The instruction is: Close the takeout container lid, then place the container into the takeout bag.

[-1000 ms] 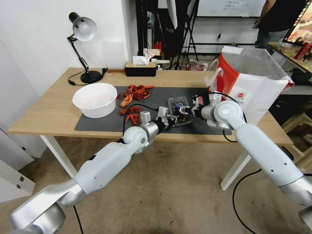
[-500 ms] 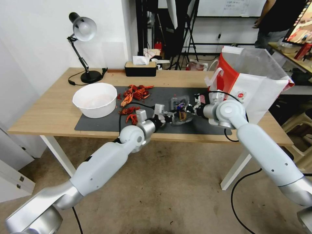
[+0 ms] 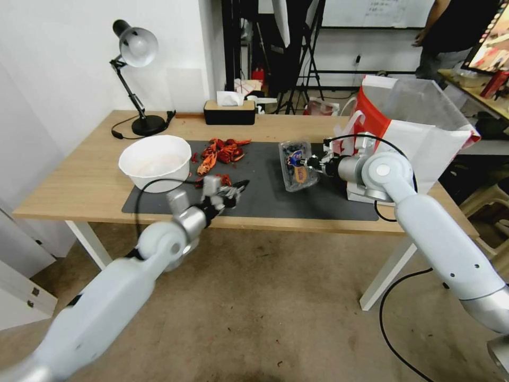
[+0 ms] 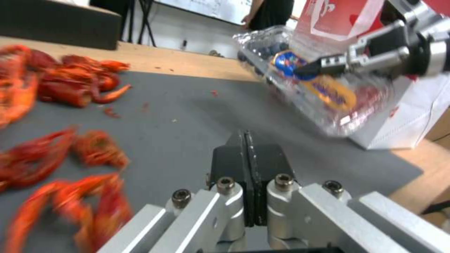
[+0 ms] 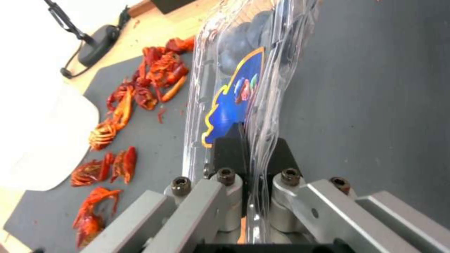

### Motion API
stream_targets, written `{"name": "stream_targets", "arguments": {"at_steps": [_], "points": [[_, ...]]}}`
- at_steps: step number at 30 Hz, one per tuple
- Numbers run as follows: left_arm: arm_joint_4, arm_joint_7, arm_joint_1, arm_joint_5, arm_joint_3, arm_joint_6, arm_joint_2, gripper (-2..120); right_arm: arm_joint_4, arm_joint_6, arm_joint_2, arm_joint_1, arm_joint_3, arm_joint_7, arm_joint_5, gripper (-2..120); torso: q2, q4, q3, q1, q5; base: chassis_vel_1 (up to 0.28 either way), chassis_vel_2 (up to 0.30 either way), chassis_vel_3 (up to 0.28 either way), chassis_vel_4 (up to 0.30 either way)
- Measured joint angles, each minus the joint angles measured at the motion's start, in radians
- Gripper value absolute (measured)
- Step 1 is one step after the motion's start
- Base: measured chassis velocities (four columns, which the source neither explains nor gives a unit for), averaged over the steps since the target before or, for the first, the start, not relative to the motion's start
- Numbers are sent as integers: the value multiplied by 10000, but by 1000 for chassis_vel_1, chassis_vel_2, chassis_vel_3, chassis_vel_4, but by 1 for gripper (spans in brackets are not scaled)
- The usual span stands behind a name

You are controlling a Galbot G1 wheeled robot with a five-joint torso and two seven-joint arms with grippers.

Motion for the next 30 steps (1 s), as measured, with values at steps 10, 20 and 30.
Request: {"name": "stream_targets", "arguments": {"at_steps": [10,20,30], "points": [[-1075,144,3307,2095,-1857,-884,-323,37,227,130,13,-167,157,-117,6,0,0,0,-1,0,-1,0,0,0,0],[-1630,-1521,4954,4394,-2404,-1629,-973,71,290,203,30,-433,359,-183,19,0,1,0,-1,0,3,0,0,0,0],[-1693,-3263,5327,5166,-2023,-1814,-1576,99,775,457,-385,-1011,995,-369,188,0,0,0,0,2,2,0,0,0,0]]}}
